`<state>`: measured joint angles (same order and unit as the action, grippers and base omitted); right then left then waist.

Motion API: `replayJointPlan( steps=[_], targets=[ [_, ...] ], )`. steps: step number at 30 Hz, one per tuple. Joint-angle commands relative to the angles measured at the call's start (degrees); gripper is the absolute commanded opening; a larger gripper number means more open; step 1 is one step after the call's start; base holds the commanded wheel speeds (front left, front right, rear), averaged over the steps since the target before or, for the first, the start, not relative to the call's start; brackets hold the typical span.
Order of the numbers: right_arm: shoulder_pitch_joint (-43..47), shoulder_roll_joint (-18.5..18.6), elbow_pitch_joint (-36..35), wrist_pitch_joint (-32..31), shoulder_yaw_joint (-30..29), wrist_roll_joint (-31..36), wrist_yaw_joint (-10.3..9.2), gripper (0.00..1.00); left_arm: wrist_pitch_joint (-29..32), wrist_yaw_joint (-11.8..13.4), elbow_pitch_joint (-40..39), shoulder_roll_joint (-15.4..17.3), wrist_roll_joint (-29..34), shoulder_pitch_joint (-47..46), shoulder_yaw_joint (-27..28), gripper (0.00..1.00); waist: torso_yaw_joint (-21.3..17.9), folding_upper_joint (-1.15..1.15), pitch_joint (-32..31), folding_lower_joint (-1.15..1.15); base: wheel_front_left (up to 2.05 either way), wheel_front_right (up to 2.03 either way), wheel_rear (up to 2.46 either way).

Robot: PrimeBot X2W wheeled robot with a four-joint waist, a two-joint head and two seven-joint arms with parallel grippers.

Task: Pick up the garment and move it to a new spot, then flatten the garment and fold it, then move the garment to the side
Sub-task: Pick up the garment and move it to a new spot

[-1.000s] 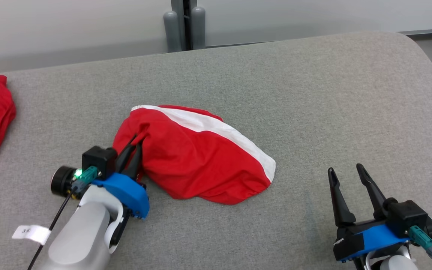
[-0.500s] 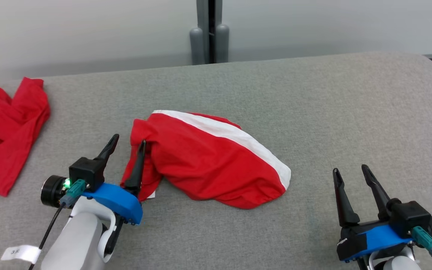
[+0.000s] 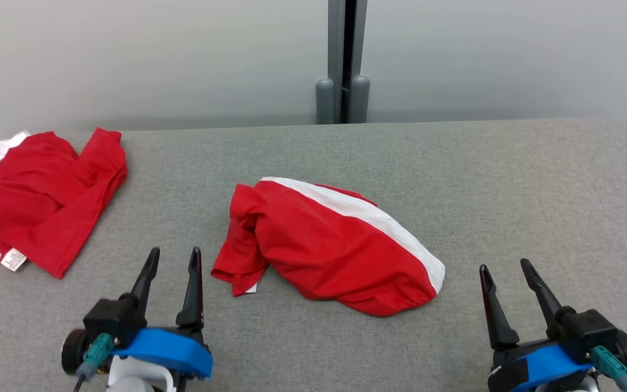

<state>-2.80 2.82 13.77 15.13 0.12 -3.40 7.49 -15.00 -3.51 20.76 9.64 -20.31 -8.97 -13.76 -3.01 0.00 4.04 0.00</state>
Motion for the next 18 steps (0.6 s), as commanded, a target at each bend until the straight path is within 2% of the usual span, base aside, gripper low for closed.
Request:
replayJointPlan(
  steps=[1, 7, 18],
  targets=[
    [0.93, 0.12, -0.27, 0.04, 0.07, 0.20, 0.00, 1.00, -0.27, 0.29, -0.64, -0.82, 0.14, 1.30, 0.94, 1.00, 0.20, 0.00, -0.33, 0.00, 0.00, 0.00, 0.00],
    [2.93, 0.12, 0.04, 0.04, 0.84, 0.43, 0.00, 1.00, -0.27, 0.02, -2.56, -3.66, 1.61, 6.83, 4.11, 1.00, 0.99, 0.00, -1.58, 0.00, 0.00, 0.00, 0.00],
    [4.11, 0.12, 1.48, 0.04, 1.33, -0.78, 0.00, 1.00, -0.27, -1.11, -1.13, -5.60, 3.81, 10.01, 6.84, 1.00, 0.94, 0.00, -2.30, 0.00, 0.00, 0.00, 0.00]
  ],
)
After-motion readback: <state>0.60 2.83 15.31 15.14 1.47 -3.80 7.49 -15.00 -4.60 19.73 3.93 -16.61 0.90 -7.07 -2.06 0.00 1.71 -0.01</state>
